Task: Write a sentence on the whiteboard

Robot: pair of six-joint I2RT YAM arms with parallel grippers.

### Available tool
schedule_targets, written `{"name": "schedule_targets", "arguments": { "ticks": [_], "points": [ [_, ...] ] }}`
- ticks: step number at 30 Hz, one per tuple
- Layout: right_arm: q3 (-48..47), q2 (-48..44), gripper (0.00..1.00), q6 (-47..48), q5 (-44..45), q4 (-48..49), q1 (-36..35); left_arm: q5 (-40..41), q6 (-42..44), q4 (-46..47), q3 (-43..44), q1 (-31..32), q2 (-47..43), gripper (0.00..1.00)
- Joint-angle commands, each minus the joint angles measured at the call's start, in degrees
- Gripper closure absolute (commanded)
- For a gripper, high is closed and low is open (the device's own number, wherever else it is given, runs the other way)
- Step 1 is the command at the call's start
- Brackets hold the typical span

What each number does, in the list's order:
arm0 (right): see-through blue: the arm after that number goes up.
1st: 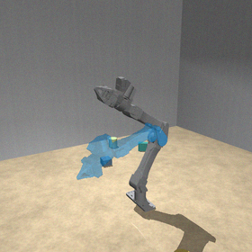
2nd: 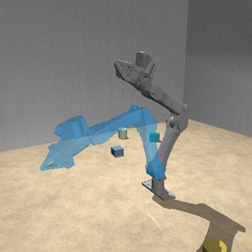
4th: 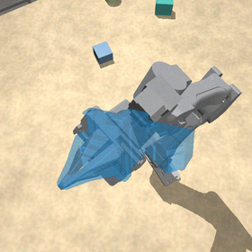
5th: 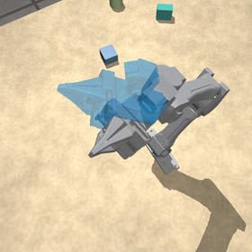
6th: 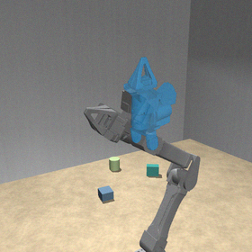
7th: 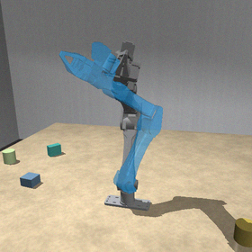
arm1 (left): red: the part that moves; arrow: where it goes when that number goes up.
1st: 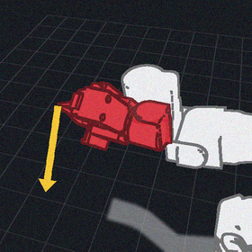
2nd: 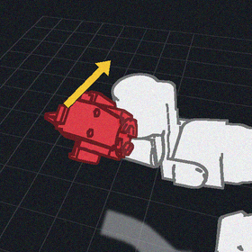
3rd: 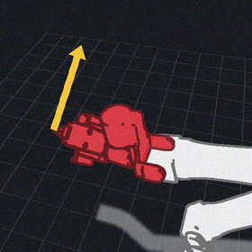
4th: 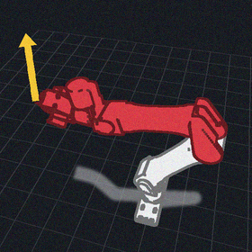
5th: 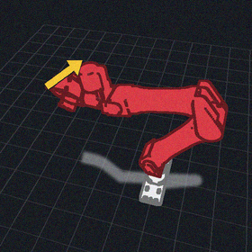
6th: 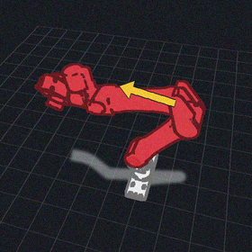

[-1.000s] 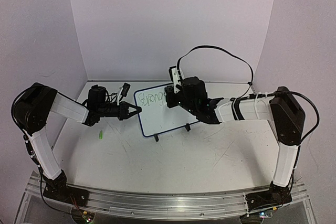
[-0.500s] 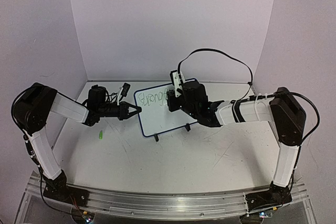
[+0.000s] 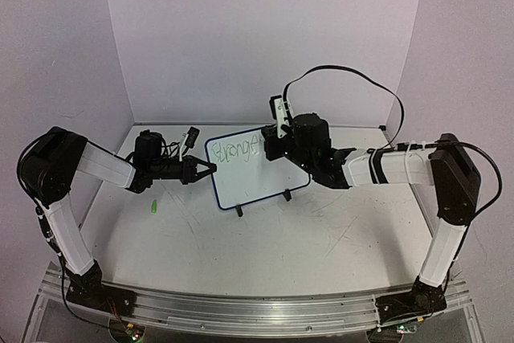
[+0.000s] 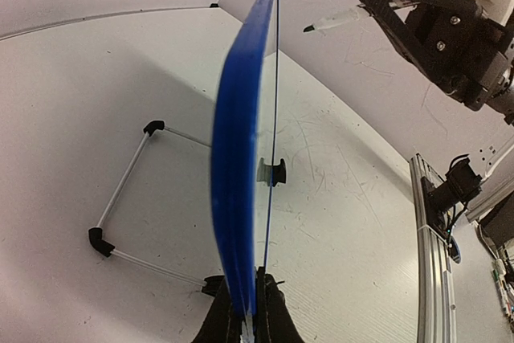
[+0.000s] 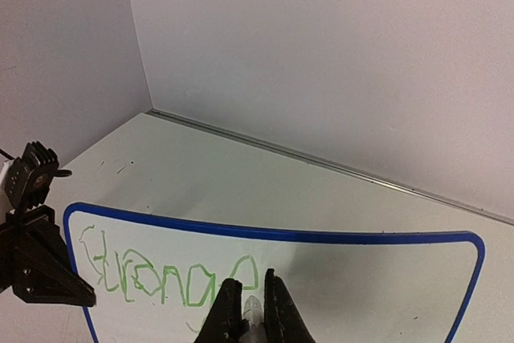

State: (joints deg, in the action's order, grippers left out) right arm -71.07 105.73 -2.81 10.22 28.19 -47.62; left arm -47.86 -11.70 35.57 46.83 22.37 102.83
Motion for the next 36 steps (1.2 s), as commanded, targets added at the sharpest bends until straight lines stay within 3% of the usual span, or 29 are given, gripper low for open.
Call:
{"name": "schedule_targets", "arguments": {
  "ticks": [1,36],
  "points": [
    [-1.02,-0.21,1.00,-0.88,-2.35,1.40,1.43,4.71,5.37,-3.11,0.81,-0.21,-0.35,1.00],
    [-4.05,3.76,1.00,-0.12,0.14,-0.76,1.46,4.88,5.73,-3.08,0.46,-0.20,-0.85,1.00]
  ]
}}
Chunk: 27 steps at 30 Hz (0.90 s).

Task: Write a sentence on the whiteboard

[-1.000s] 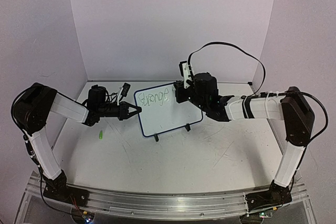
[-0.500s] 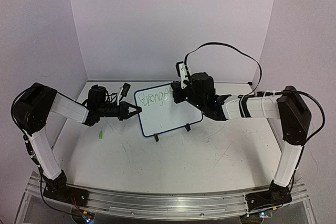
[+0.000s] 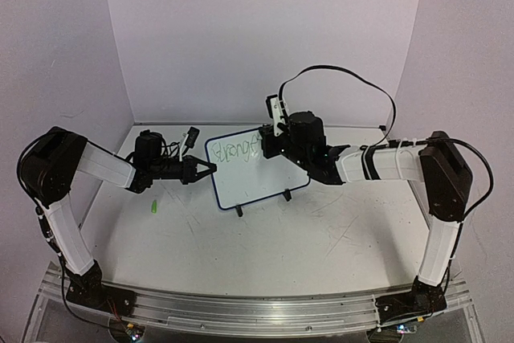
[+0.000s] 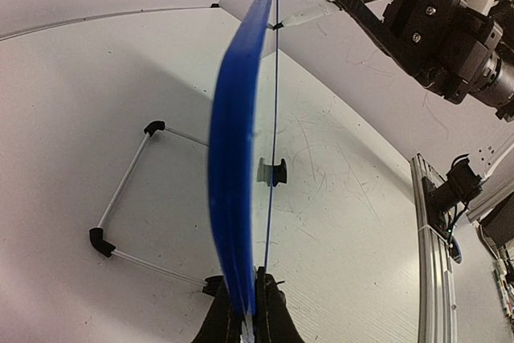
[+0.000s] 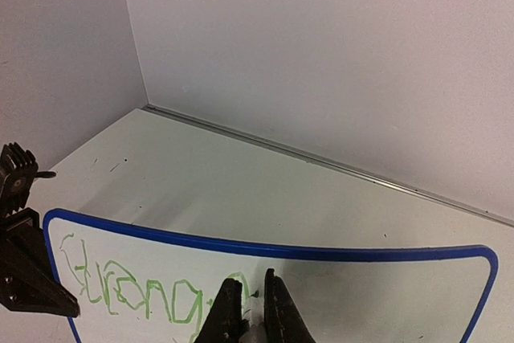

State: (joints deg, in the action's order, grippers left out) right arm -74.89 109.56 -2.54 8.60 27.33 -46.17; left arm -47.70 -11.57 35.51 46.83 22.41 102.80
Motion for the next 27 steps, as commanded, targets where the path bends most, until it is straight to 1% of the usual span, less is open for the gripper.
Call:
{"name": "schedule_targets", "arguments": {
  "ticks": [1,14,27],
  "points": [
    [0.12,-0.29,1.00,-0.55,1.78,0.01,-0.01,4.72,5.59,-3.05,0.46,-0.25,-0.86,1.00],
    [4.17,-1.79,1.00,-2.81,1.46,-0.62,-0.28,4.80,5.51,-3.20,0.44,-0.27,-1.27,1.00],
    [4.07,-1.64,1.00,-3.45,1.48,-1.07,-0.29,4.81,5.51,-3.41,0.49,-0.25,-1.20,1.00]
  ]
}}
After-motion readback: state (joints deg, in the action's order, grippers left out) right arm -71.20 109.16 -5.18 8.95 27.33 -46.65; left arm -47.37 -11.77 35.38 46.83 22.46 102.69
